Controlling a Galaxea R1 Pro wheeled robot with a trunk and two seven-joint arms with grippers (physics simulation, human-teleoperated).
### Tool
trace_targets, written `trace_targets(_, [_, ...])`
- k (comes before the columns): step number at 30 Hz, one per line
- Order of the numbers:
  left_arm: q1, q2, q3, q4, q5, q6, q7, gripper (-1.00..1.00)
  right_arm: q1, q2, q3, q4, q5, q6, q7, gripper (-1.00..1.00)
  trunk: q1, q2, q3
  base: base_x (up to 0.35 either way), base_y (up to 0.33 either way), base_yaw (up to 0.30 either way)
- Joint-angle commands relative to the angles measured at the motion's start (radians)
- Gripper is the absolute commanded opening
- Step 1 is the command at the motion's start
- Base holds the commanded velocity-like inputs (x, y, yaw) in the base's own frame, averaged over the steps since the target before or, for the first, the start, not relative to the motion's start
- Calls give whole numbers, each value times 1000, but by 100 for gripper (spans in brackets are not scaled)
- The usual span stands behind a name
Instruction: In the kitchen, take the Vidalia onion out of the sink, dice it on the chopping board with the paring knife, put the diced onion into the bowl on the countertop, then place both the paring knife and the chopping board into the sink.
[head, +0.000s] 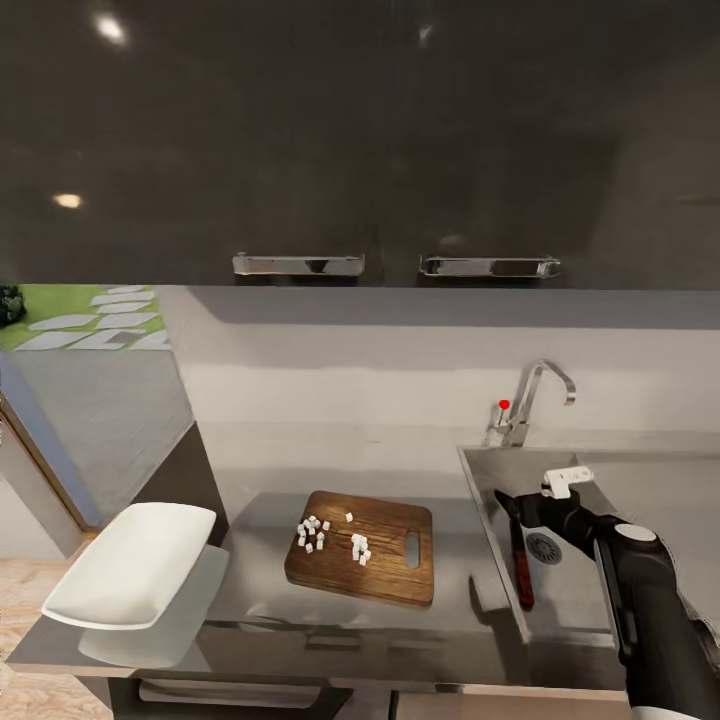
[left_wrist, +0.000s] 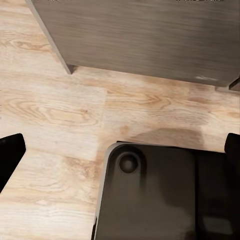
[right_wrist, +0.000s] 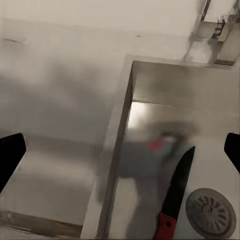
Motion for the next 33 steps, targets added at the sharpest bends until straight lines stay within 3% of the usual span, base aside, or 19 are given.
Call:
trace_targets(1, [0,-1,8,-2,-7,-1,-6,100,0,3,-2,-2,14,2,10,100,1,-2,-2,0,219,0])
trace_targets(16, [0,-1,8,-1,-7,-1,-6,100,2,7,-4,-3,21,3,10,100,1,-2,-2,-23,277,0])
trace_targets(25, [0,-1,8,0,-6,-1,-6,100,2,8,-3,-3,21,3,10,100,1,-2,-2,-278,74,0])
trace_targets(33, [0,-1,8,-1,-7,-1,-6,100,2,7,-4,2,21,3,9,100,1,-2,-2,32,111,0])
